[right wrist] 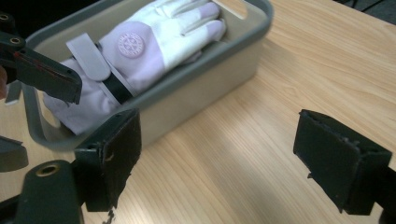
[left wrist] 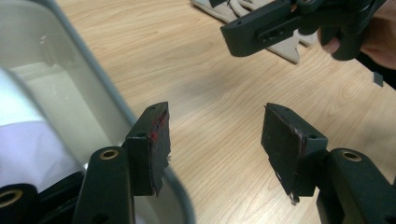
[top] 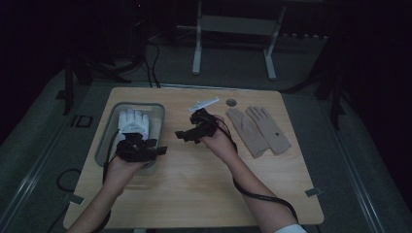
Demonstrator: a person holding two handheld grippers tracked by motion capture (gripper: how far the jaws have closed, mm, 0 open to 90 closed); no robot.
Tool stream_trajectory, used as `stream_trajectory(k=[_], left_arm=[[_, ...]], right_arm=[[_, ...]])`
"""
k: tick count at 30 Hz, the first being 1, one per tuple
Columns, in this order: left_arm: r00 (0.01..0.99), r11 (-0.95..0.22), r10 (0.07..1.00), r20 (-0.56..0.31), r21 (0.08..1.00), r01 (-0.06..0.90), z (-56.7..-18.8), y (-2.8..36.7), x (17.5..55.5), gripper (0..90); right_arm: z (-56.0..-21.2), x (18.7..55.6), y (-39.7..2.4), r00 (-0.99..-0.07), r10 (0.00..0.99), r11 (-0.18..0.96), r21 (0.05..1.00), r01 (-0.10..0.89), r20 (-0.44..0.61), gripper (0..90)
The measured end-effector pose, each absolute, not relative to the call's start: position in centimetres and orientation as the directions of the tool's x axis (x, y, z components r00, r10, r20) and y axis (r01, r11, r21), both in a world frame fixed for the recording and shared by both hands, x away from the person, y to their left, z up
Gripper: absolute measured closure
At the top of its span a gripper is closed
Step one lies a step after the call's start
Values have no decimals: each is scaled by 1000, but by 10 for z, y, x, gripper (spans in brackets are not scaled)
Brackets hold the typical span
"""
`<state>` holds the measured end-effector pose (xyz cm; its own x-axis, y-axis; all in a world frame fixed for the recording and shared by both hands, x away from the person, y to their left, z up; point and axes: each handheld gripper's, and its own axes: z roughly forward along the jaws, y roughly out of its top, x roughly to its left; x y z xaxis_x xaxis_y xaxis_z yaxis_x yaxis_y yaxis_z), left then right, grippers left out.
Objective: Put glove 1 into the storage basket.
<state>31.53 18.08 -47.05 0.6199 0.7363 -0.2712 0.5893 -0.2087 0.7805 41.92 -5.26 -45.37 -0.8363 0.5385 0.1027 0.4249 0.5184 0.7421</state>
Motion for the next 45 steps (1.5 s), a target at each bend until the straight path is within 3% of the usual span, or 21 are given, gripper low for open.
stream_trajectory(k=[17,21,23,26,38,43,45], left_arm=[[728,-309,648,-223,797,519,-495,117,308,415],[747,-314,626,-224,805,504,-504,106,306,343],[745,-298,637,-195,830,472,-509,100,303,240],[759,-277,619,-201,849,450,-517,94,300,154],[756,-224,628,-187,887,405,-548,80,290,141],[724,-206,670,-161,898,390,-561,85,289,17],[714,-199,679,-170,894,402,-565,90,289,17]], right_arm=[[-472,408,-115,-810,579,503,740,447,95,152],[-483,406,-130,-801,589,504,727,467,106,151],[-490,403,-138,-797,594,504,721,475,110,152],[-499,400,-148,-789,600,498,710,497,131,152],[-533,381,-178,-796,594,507,715,481,115,142],[-545,375,-186,-796,595,490,736,467,109,142],[-549,374,-189,-787,607,459,759,461,111,142]])
